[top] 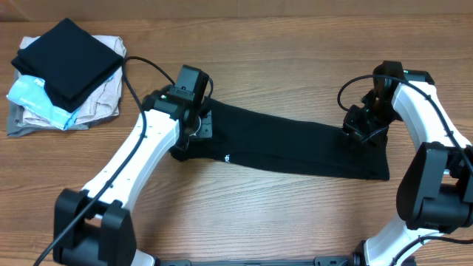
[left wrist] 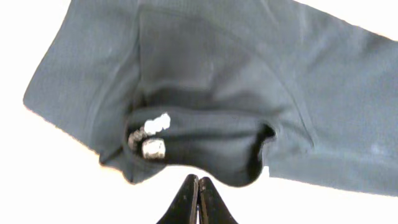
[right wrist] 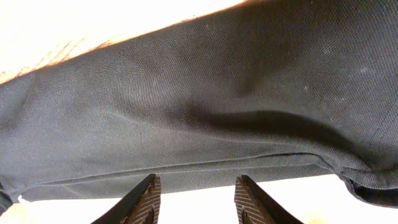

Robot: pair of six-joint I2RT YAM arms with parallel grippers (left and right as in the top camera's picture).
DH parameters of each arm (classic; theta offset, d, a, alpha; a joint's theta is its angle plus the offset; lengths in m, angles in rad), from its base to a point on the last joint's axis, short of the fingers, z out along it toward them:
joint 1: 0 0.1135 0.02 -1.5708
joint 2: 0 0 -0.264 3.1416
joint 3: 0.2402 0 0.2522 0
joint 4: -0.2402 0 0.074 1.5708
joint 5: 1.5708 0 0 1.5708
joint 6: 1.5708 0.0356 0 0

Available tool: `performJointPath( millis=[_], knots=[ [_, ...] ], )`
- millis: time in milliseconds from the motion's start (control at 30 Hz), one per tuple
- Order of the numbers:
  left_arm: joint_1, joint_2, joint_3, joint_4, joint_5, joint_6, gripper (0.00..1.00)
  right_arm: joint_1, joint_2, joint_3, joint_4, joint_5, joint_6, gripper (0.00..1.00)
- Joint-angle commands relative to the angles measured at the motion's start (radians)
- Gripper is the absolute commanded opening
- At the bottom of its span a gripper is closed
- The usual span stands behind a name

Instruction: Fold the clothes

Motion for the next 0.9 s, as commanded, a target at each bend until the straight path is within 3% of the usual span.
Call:
performJointPath(
  millis=[0, 200, 500, 867],
  knots=[
    [-0.006, -0.007, -0.012, -0.063, 0.040, 0.030, 0.04, -0.002, -0.024, 0.000, 0.012, 0.007, -0.003, 0.43],
    [-0.056, 0.010, -0.128, -0.032, 0.113, 0.042, 0.04, -0.002, -0.024, 0.000, 0.019, 0.007, -0.004, 0.47],
    [-0.074, 0.014, -0.246, 0.123, 0.106, 0.037, 0.04, -0.002, -0.024, 0.000, 0.011, 0.008, -0.004, 0.48],
    [-0.074, 0.095, -0.267, 0.272, 0.104, 0.037, 0.04, -0.002, -0.024, 0.000, 0.011, 0.008, -0.004, 0.48]
  ],
)
